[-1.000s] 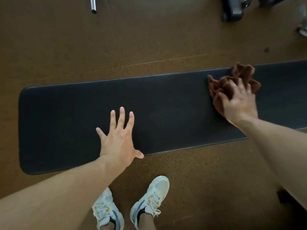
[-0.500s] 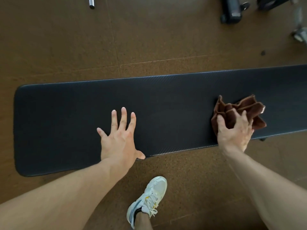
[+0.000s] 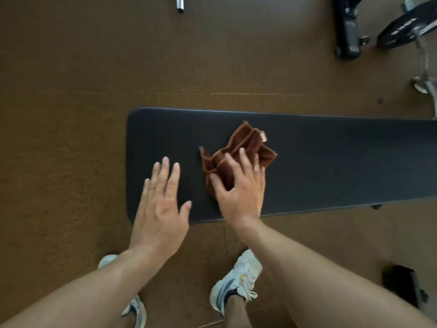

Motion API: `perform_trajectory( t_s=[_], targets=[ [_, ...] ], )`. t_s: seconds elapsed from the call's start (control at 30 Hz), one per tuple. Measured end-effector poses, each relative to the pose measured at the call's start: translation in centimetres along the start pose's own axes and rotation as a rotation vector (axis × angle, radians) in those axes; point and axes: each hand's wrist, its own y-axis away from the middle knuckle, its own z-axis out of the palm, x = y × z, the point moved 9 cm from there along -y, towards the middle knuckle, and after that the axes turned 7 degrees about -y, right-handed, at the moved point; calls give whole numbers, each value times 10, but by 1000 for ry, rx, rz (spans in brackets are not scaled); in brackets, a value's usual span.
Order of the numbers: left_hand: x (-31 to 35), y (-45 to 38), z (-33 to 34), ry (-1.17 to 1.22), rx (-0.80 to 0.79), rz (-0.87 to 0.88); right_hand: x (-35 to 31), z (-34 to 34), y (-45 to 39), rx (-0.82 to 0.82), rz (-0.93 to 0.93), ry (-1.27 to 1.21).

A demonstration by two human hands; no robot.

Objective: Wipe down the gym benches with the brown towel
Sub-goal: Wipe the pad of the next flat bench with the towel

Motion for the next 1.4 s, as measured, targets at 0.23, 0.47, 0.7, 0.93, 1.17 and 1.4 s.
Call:
perform_trajectory(
  t_s=[0.23,0.47,0.7,0.93,1.17,1.4],
  targets=[
    [-120,1,-57,73,-37,-167,-133,83,17,-299,-535,185],
    [-139,1,-66,118,-70,-178,-82,34,-62,-159,-13,122],
    [-162,11,-47,169,-123,-259,51,-52,-60,213,761,-40],
    [-144,9,-50,206,-86,-302,-86,21,-102,77,274,-18],
    [-120,-6,-67,261,71,-413,-164,84,9,-283,-614,39],
    [-21,-27,-48,135,33,-164,-108,76,55,-481,-959,215]
  ],
)
